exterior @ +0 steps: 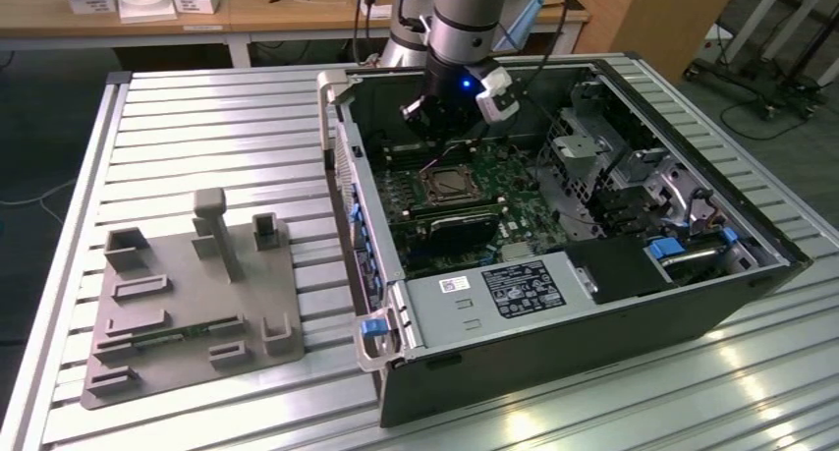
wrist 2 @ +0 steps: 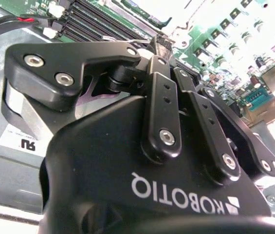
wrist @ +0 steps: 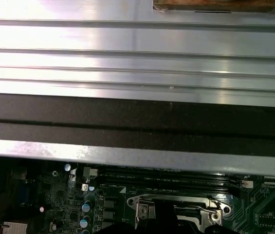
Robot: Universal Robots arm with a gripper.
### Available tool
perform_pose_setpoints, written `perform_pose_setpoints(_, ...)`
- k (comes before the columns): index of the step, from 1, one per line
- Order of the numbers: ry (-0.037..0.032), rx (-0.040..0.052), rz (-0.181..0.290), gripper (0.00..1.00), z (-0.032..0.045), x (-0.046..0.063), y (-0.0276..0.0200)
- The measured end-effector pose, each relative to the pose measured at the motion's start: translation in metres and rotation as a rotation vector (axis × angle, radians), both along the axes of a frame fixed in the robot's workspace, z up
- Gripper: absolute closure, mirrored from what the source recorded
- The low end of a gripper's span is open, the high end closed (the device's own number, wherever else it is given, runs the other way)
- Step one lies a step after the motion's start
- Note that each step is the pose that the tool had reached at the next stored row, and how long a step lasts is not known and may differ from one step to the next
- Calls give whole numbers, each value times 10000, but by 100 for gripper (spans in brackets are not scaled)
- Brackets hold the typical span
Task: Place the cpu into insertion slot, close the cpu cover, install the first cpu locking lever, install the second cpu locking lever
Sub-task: 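Install the first cpu locking lever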
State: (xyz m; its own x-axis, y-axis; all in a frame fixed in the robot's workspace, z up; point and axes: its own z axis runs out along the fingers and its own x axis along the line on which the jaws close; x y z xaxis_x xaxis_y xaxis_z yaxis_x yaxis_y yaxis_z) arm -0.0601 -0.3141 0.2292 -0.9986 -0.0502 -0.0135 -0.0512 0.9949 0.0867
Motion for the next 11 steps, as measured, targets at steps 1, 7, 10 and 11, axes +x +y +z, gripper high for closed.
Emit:
perform_pose_setpoints(1,0,0,0,90,0,0,0)
perform_pose_setpoints(7,-2,3,1,90,-7,0,0)
perform_pose_setpoints(10,0,1,0,90,-23,0,1)
perform_pose_setpoints(11,0,0,0,90,-31,0,1)
